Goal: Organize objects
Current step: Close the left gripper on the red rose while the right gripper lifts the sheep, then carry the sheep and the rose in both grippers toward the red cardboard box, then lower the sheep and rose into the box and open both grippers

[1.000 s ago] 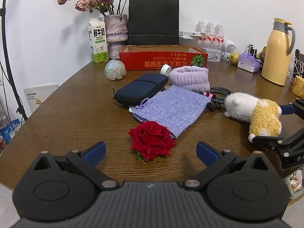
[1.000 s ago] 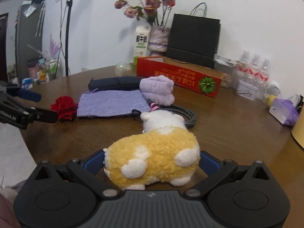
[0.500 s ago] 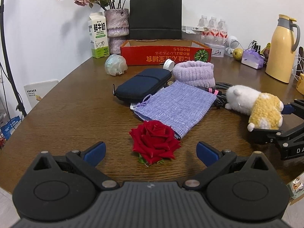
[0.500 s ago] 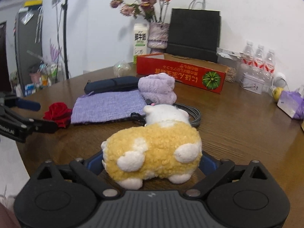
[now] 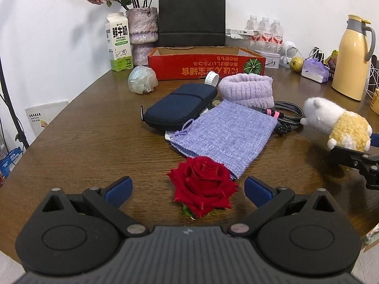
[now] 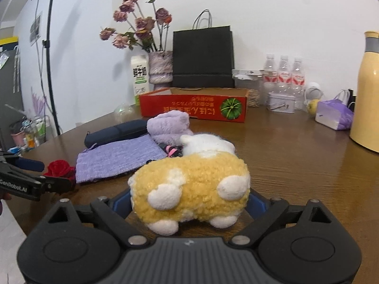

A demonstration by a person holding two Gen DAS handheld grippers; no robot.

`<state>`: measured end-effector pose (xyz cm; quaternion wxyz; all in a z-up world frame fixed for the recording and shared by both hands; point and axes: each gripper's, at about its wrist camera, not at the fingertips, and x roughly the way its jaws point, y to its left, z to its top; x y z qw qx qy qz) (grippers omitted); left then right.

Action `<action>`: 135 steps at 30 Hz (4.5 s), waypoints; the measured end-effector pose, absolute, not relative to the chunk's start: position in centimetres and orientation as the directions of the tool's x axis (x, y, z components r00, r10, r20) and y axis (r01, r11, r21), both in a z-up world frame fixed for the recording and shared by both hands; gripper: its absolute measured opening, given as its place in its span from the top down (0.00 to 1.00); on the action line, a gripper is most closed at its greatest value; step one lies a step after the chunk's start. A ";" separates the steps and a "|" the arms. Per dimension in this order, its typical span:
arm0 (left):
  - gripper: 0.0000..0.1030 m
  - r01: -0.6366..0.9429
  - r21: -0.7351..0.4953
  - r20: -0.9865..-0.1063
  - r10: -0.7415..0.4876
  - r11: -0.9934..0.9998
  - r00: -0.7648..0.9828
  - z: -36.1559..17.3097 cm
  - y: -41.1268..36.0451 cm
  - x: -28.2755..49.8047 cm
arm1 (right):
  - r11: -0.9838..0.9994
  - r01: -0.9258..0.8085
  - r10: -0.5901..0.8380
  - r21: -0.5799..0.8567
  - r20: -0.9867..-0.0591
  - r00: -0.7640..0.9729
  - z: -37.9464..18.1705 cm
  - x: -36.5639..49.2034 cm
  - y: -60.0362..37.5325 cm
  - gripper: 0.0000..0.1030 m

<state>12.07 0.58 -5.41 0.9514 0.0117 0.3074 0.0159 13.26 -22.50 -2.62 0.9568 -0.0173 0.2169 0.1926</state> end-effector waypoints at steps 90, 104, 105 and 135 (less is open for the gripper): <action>0.62 -0.089 -0.088 -0.367 0.050 0.992 0.929 6.0 1.5 34.2 | 0.956 -0.290 0.277 -0.035 -0.198 0.940 8.3 32.4 -13.7 0.09; 0.62 -0.129 -0.121 -0.374 0.075 0.984 0.924 5.9 3.3 41.8 | 0.953 -0.302 0.289 -0.027 -0.218 0.932 7.8 40.5 -12.5 0.09; 0.62 -0.135 -0.122 -0.378 0.079 0.983 0.922 5.8 3.4 42.4 | 0.952 -0.304 0.291 -0.029 -0.221 0.931 7.8 41.0 -12.4 0.09; 0.62 -0.180 -0.057 -0.493 0.129 0.982 0.861 1.0 4.3 53.2 | 0.968 -0.249 0.215 -0.028 -0.418 0.883 3.5 52.8 -12.2 0.09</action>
